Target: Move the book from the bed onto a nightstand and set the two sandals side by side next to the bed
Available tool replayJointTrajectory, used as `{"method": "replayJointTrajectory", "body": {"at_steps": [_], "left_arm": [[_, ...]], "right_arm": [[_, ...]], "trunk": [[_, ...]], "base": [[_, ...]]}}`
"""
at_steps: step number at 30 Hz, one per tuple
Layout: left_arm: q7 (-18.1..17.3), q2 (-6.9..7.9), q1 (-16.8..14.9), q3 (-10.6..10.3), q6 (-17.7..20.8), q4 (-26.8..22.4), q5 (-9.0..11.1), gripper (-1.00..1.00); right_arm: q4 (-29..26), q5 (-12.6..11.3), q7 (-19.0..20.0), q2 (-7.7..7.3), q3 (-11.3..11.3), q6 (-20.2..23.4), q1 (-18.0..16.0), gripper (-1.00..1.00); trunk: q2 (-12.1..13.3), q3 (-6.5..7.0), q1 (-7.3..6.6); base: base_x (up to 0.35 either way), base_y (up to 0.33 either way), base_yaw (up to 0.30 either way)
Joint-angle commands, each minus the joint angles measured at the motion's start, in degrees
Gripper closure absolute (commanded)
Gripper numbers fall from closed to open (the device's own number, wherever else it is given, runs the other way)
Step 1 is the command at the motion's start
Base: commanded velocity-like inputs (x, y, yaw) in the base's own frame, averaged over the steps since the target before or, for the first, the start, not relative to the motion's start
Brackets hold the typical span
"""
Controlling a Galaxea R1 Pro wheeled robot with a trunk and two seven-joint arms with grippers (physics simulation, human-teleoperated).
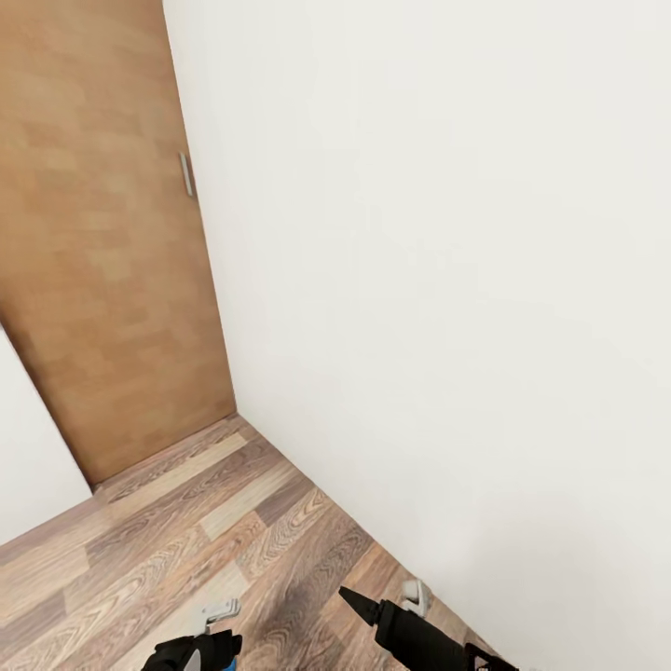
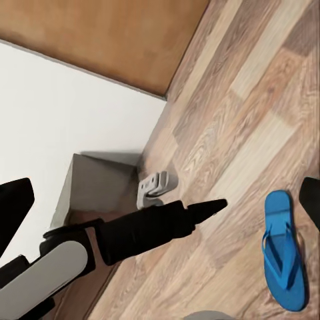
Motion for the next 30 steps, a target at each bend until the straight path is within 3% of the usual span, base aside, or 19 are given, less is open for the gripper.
{"method": "replayJointTrajectory", "body": {"at_steps": [1, 5, 8, 9, 11, 14, 15, 16, 18, 20, 24, 30], "left_arm": [[0.18, -0.03, -0.02, 0.18, 0.37, -0.13, 0.41, -1.0], [0.21, -0.03, -0.02, 0.18, 0.35, -0.13, 0.39, -1.0], [0.24, -0.05, -0.01, 0.17, 0.32, -0.13, 0.34, -1.0], [0.24, -0.06, -0.02, 0.17, 0.32, -0.13, 0.34, -1.0], [0.24, -0.04, -0.02, 0.18, 0.32, -0.13, 0.33, -1.0], [0.24, -0.07, -0.02, 0.18, 0.32, -0.13, 0.33, -1.0], [0.25, -0.08, -0.03, 0.16, 0.29, -0.13, 0.33, -1.0], [0.25, -0.08, -0.02, 0.15, 0.28, -0.13, 0.33, -1.0], [0.25, -0.09, -0.03, 0.11, 0.25, -0.13, 0.29, -1.0], [0.25, -0.14, -0.01, 0.1, 0.24, -0.13, 0.26, -1.0], [0.23, -0.11, 0.0, 0.15, 0.23, -0.13, 0.26, -1.0], [0.17, -0.1, 0.0, 0.11, 0.09, -0.13, 0.26, -1.0]], "right_arm": [[-0.33, -0.42, -0.38, -0.01, -0.24, 0.41, -0.02, -1.0], [-0.92, -0.93, -1.07, -0.14, -3.49, 0.45, -0.02, -1.0], [-1.6, -1.64, -1.62, -0.2, -9.74, 1.03, -0.02, -1.0], [-1.66, -2.0, -1.64, -0.2, -10.53, 1.1, -0.02, -1.0], [-1.79, -4.75, -1.7, -0.19, -12.4, 1.29, -0.02, -1.0], [-1.86, -9.79, -1.66, -0.2, -13.25, 1.42, -0.02, -1.0], [-1.9, -12.94, -1.63, -0.23, -13.47, 1.46, -0.02, -1.0], [-1.92, -14.6, -1.62, -0.24, -13.55, 1.47, -0.02, -1.0], [-1.98, -20.97, -1.65, -0.26, -13.76, 1.53, -0.02, -1.0], [-1.99, -24.94, -1.71, -0.27, -13.93, 1.58, -0.02, -1.0], [-2.01, -27.03, -1.78, -0.28, -14.01, 1.6, -0.02, -1.0], [-2.02, -27.69, -1.83, -0.28, -14.04, 1.61, -0.02, -1.0]], "trunk": [[-0.04, -0.28, 0.01], [-0.09, -1.17, 0.11], [-0.13, -1.83, 0.19], [-0.15, -2.05, 0.22], [-0.17, -2.5, 0.27], [-0.21, -3.16, 0.35], [-0.23, -3.38, 0.37], [-0.24, -3.61, 0.4], [-0.27, -4.05, 0.45], [-0.29, -4.49, 0.5], [-0.35, -5.38, 0.6], [-0.43, -6.71, 0.76]], "base": [[0.0, 0.0, 0.0], [0.0, 0.0, 0.0], [0.0, 0.0, 0.0], [0.0, 0.0, 0.0], [0.0, 0.0, 0.0], [0.0, 0.0, 0.0], [0.0, 0.0, 0.0], [0.0, 0.0, 0.0], [0.0, 0.0, 0.0], [0.0, 0.0, 0.0], [0.0, 0.0, 0.0], [0.0, 0.0, 0.0]]}}
